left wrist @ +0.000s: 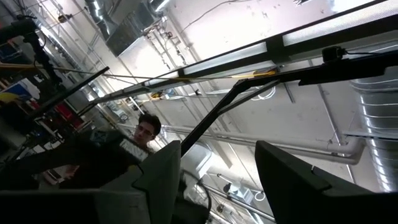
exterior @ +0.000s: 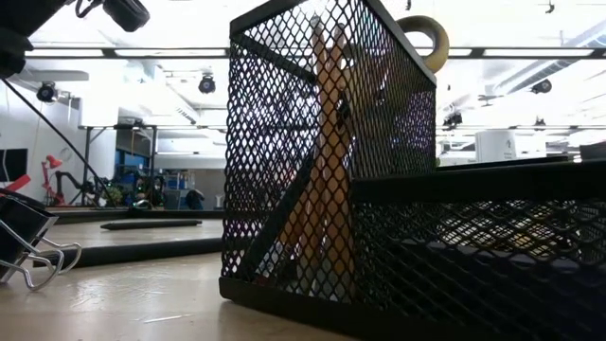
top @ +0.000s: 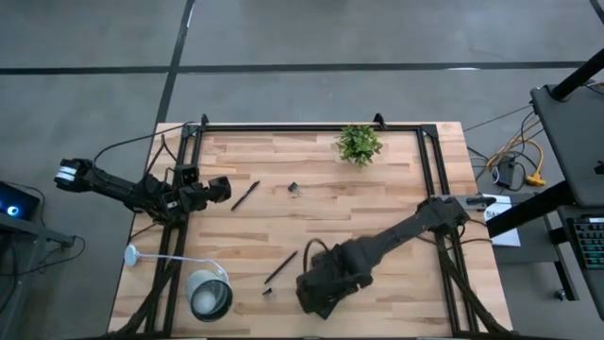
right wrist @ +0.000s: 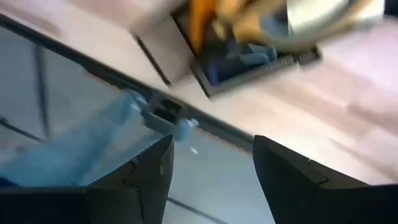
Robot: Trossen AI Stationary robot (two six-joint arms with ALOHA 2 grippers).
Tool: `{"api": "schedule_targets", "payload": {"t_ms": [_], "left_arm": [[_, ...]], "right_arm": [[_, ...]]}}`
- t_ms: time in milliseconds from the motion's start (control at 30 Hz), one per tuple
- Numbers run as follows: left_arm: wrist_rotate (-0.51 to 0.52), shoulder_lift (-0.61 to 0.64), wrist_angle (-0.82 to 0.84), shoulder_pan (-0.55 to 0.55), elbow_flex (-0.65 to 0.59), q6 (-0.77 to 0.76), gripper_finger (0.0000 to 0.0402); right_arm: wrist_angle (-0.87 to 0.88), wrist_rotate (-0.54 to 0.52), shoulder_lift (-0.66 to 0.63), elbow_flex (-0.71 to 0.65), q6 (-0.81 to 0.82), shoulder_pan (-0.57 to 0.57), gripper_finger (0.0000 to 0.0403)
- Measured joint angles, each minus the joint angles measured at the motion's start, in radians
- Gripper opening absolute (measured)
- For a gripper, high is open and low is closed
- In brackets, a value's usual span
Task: Pick and place office supplies into organizer
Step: Put the top binder clip into the desk organizer
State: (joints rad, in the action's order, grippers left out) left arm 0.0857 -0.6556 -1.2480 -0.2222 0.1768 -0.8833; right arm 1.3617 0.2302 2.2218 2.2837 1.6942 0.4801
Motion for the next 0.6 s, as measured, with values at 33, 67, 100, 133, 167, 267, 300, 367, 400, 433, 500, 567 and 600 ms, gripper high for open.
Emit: {"api": "schedule_targets", "payload": {"t_ms": [33,67,100,133,167,267,300,367,400,433,500,567,600], "left_arm": [[-0.002,0.000,0.000,0.000,0.000,0.000,0.0191],[-0.002,0.000,0.000,0.000,0.000,-0.002,0.0191],[-0.001,0.000,0.000,0.000,0.001,-0.002,0.0191],[-0.002,0.000,0.000,0.000,0.006,-0.002,0.0191],[-0.002,0.000,-0.001,0.000,0.009,-0.004,0.0191],[-0.012,0.006,-0.003,0.000,0.010,-0.087,0.0191],[-0.024,0.008,-0.001,0.000,0.010,-0.117,0.0191],[-0.035,0.013,-0.001,0.000,0.010,-0.156,0.0191],[-0.043,0.015,-0.002,0.000,0.010,-0.157,0.0191],[-0.047,0.016,-0.002,-0.001,0.010,-0.157,0.0191],[-0.051,0.017,-0.001,-0.001,0.010,-0.160,0.0191],[-0.054,0.017,-0.001,-0.001,0.010,-0.178,0.0191],[-0.055,0.016,-0.001,-0.001,0.010,-0.183,0.0191]], "right_arm": [[-0.001,-0.027,-0.013,0.006,-0.007,-0.010,0.0205],[-0.002,-0.064,-0.024,0.011,-0.021,-0.021,0.0205],[-0.004,-0.099,-0.031,0.017,-0.042,-0.036,0.0205],[-0.005,-0.128,-0.037,0.024,-0.062,-0.049,0.0205],[0.001,-0.155,-0.045,0.031,-0.085,-0.066,0.0206],[0.000,-0.199,-0.069,0.051,-0.173,-0.120,0.0206],[-0.004,-0.207,-0.077,0.054,-0.213,-0.139,0.0206],[-0.011,-0.212,-0.082,0.059,-0.298,-0.184,0.0206],[-0.010,-0.215,-0.081,0.060,-0.333,-0.207,0.0206],[-0.010,-0.216,-0.080,0.060,-0.367,-0.228,0.0206],[-0.010,-0.214,-0.078,0.060,-0.443,-0.275,0.0206],[-0.008,-0.207,-0.078,0.060,-0.522,-0.323,0.0206],[-0.007,-0.207,-0.078,0.060,-0.561,-0.349,0.0206]]}}
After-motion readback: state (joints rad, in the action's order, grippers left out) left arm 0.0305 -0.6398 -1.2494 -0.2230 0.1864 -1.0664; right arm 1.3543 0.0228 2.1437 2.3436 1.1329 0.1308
